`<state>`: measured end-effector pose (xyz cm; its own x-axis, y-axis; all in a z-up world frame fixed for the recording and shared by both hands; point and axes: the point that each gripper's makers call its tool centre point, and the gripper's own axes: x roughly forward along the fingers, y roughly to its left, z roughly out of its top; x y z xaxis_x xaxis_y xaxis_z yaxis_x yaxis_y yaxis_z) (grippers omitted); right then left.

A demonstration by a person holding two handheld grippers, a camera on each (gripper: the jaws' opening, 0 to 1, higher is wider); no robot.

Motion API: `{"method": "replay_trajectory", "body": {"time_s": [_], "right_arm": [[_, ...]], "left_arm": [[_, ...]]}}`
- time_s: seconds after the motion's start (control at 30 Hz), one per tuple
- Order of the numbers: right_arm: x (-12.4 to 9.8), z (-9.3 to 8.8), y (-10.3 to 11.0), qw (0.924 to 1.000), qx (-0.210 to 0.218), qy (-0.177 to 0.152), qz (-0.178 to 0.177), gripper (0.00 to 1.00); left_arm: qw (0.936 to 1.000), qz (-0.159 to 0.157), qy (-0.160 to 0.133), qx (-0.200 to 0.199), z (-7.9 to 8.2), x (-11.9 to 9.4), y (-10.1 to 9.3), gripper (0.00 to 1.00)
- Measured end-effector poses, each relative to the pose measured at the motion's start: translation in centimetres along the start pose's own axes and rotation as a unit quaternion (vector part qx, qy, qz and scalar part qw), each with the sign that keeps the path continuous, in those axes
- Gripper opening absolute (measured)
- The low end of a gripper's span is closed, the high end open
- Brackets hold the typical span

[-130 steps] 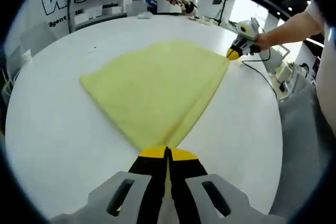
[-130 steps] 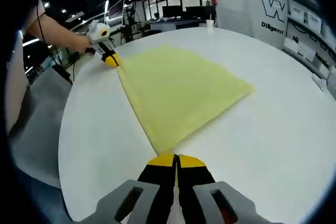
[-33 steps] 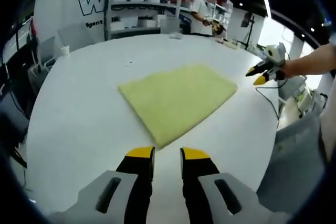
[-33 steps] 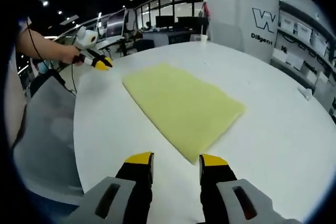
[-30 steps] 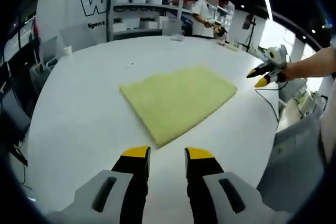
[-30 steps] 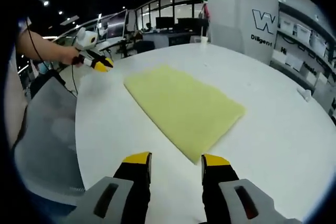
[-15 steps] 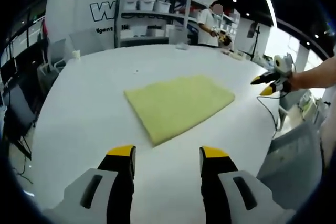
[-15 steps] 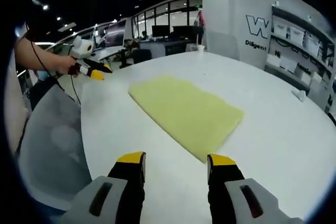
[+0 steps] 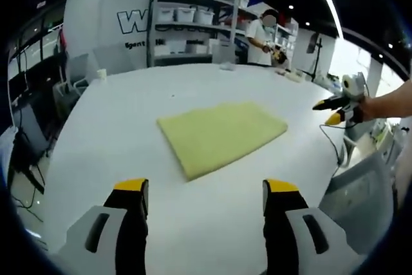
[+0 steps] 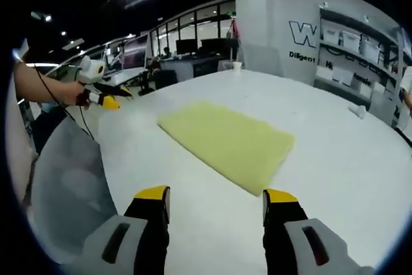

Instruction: Fold the garment on the visible template until the final outline fits inside the template.

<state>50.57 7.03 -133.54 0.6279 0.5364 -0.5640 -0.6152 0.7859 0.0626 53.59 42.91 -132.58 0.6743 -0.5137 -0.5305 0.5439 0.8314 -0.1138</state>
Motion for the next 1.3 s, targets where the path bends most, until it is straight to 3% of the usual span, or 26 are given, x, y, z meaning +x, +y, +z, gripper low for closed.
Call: {"method": "replay_trajectory", "body": {"time_s": [0.23,0.5,0.97,1.3], "right_arm": [[-0.9,0.7,1.2,0.9998,0.006,-0.018,-0.007,0.63],[-1.3,0.5,2.5,0.9988,0.039,-0.026,-0.016,0.7],[-1.3,1.0,2.4,0.9959,0.074,-0.04,-0.033,0.88],[-0.7,0.0,2.7,0.9957,0.084,-0.031,-0.025,0.95]], "left_arm": [[0.9996,0.003,-0.015,-0.022,0.1,-1.0,-0.8,0.83],[0.9991,0.009,-0.001,-0.042,-1.0,-1.2,-1.4,0.99],[0.998,0.005,0.0,-0.064,-1.9,-0.5,-2.6,0.99],[0.9972,0.01,0.004,-0.075,-2.5,0.2,-3.2,0.99]]}}
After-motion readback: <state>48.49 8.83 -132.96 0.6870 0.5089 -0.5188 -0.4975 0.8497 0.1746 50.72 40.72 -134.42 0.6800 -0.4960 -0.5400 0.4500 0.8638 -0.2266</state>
